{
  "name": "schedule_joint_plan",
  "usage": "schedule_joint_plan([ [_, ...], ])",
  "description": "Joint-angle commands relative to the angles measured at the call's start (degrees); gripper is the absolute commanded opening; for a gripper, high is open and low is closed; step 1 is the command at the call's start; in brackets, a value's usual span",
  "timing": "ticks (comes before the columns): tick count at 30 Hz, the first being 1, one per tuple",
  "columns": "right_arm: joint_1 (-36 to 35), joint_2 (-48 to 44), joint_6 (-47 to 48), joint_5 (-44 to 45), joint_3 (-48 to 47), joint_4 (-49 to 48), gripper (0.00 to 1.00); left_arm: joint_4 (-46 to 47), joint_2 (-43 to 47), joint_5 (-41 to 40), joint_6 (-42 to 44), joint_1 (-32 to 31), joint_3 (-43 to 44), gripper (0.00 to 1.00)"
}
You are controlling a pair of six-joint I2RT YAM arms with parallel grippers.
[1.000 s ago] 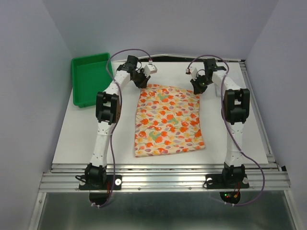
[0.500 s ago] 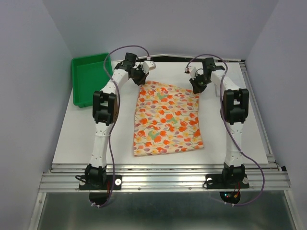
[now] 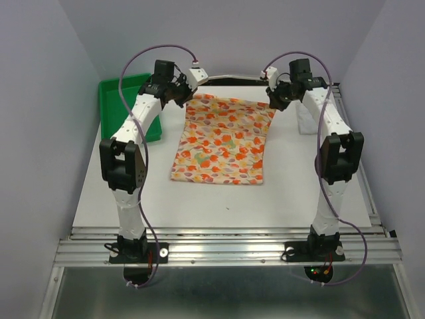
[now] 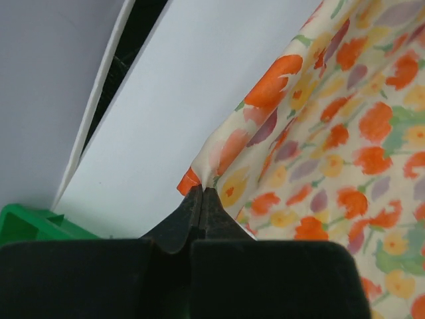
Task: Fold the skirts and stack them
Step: Fold the skirt
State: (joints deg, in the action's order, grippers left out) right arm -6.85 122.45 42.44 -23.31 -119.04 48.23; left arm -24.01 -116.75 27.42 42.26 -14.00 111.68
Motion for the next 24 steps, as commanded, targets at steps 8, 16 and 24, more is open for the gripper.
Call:
schedule_joint_plan([
  [8,-8.95,-17.94,-1.73,-1.57,25.66,-2.25,0.01,3.79,20.85,-1.84,8.79,1.25,-29.74,0.0],
  [16,-13.01,-22.78,-4.82,-0.25,38.88,-6.56,0.01,4.32,27.98,-1.85,11.09,1.17,-46.79,0.0],
  [24,-13.01,-18.32,-6.4,3.62,39.77,-9.82,0.01,5.29,23.51,-1.66,6.7,1.08,-49.19,0.0],
])
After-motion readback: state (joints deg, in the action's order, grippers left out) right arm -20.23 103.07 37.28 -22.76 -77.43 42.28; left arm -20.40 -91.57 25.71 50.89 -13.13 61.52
